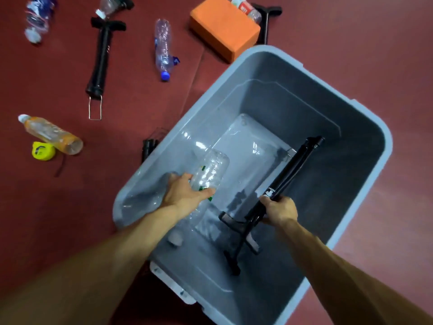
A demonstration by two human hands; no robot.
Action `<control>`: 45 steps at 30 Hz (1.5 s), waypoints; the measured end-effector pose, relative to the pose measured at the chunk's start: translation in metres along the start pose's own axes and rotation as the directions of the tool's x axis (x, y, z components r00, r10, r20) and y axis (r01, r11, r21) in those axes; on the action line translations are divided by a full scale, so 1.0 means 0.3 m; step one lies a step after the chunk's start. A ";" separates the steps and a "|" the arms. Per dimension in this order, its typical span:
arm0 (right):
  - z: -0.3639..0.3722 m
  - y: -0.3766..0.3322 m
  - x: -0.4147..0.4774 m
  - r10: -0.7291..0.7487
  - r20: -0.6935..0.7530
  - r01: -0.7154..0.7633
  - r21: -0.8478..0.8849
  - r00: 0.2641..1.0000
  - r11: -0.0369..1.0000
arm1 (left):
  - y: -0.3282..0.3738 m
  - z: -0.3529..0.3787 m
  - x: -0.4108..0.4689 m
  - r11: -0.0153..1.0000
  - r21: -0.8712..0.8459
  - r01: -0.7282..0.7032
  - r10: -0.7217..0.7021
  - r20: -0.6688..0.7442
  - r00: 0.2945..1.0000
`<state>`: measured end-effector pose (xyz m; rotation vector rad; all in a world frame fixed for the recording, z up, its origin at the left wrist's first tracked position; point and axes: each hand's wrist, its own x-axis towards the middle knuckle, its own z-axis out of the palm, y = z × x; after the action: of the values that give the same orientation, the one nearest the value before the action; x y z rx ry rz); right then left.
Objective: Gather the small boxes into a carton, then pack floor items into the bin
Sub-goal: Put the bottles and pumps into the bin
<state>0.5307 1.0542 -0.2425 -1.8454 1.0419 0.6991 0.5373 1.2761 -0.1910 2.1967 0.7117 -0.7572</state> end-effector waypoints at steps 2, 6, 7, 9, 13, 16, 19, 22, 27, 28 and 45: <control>0.020 0.035 0.055 0.036 -0.040 -0.038 -0.042 0.999 0.998 | -0.024 0.073 0.028 0.999 0.036 0.029 -0.027 -0.051 0.998; 0.018 0.056 0.096 0.077 -0.193 -0.094 -0.085 0.978 0.992 | -0.044 0.132 0.087 0.997 0.052 0.052 -0.043 -0.177 0.983; 0.013 0.051 0.092 0.074 -0.209 -0.096 -0.099 0.975 0.990 | -0.045 0.133 0.092 0.996 0.064 0.066 -0.054 -0.173 0.983; 0.007 0.034 0.075 0.052 -0.189 -0.077 -0.130 0.981 0.988 | -0.041 0.118 0.084 0.993 0.071 0.095 -0.084 -0.147 0.986; -0.024 -0.053 -0.045 0.008 -0.117 -0.039 -0.261 0.993 0.965 | -0.017 0.017 0.011 0.995 0.044 0.090 -0.087 -0.066 0.994; -0.032 -0.129 -0.201 -0.082 -0.048 0.061 -0.336 0.996 0.940 | 0.001 -0.119 -0.085 1.000 -0.017 0.008 -0.008 0.006 1.000; 0.006 -0.197 -0.384 -0.172 0.031 0.172 -0.348 0.985 0.921 | -0.003 -0.285 -0.189 0.992 -0.101 -0.079 0.081 0.017 0.997; 0.092 -0.256 -0.585 -0.258 0.103 0.278 -0.309 0.961 0.910 | -0.059 -0.468 -0.276 0.967 -0.208 -0.145 0.140 -0.035 0.989; 0.293 -0.298 -0.892 -0.344 0.127 0.367 -0.287 0.930 0.885 | -0.311 -0.767 -0.389 0.922 -0.354 -0.157 0.145 -0.061 0.988; 0.335 -0.299 -0.946 -0.361 0.119 0.380 -0.296 0.925 0.876 | -0.376 -0.816 -0.409 0.921 -0.359 -0.149 0.138 -0.057 0.989; 0.962 -0.034 -0.927 -0.224 0.226 0.310 -0.497 0.948 0.811 | -1.046 -0.844 -0.133 0.930 -0.348 -0.118 0.094 -0.086 0.992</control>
<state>0.3890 1.4179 -0.1511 -2.3026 0.4851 1.0108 0.3771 1.6459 -0.1499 1.9209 0.6963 -0.4593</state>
